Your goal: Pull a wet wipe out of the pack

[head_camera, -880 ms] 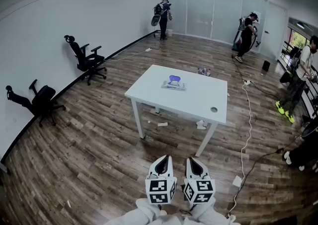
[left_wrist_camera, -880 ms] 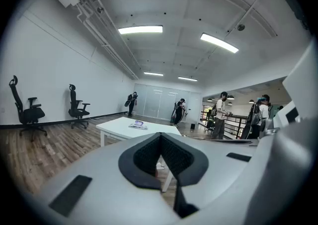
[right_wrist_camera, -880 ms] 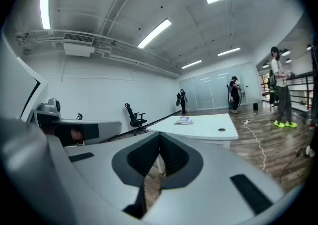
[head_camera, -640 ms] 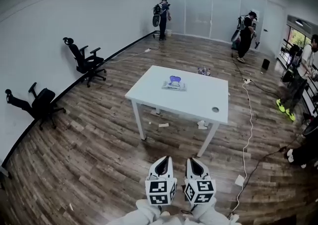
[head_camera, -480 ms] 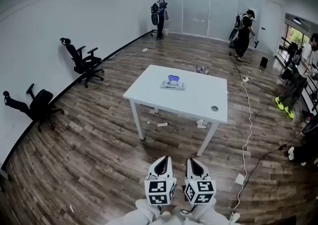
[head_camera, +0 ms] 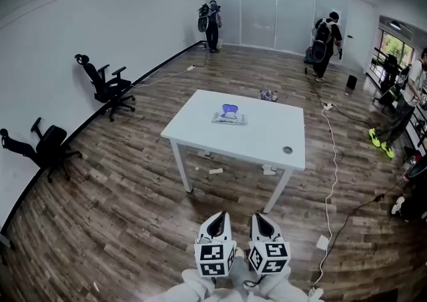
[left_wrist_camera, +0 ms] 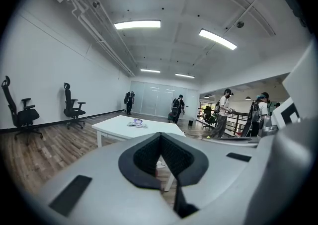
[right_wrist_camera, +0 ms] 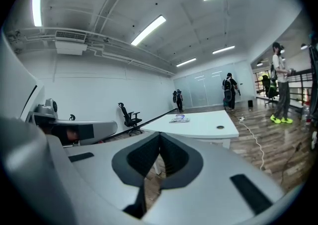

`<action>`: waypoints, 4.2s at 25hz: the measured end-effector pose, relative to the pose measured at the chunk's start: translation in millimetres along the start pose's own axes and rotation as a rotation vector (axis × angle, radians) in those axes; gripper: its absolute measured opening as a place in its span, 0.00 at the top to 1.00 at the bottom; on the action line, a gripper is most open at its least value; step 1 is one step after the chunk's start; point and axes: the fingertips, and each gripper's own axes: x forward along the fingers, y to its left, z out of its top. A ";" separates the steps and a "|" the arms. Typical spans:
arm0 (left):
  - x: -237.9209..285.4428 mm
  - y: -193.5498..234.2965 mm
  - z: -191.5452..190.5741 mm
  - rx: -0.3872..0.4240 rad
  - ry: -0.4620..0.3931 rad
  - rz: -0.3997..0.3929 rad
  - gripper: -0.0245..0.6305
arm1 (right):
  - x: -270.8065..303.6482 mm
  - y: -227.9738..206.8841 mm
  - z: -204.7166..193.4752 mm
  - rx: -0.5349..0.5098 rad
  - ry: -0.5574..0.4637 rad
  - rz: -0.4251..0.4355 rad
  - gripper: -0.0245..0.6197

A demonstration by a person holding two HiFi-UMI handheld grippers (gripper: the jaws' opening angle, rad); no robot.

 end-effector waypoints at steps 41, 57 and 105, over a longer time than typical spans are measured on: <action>185.5 25.9 30.0 0.019 0.005 0.073 0.96 | 168.3 -89.6 57.3 0.021 0.007 0.057 0.95; 245.5 32.3 32.6 0.013 0.017 0.101 0.96 | 221.3 -113.0 72.6 -0.020 0.016 0.093 0.95; 387.2 110.7 40.1 0.006 0.047 0.117 0.96 | 373.9 -145.5 90.4 -0.025 0.051 0.080 0.95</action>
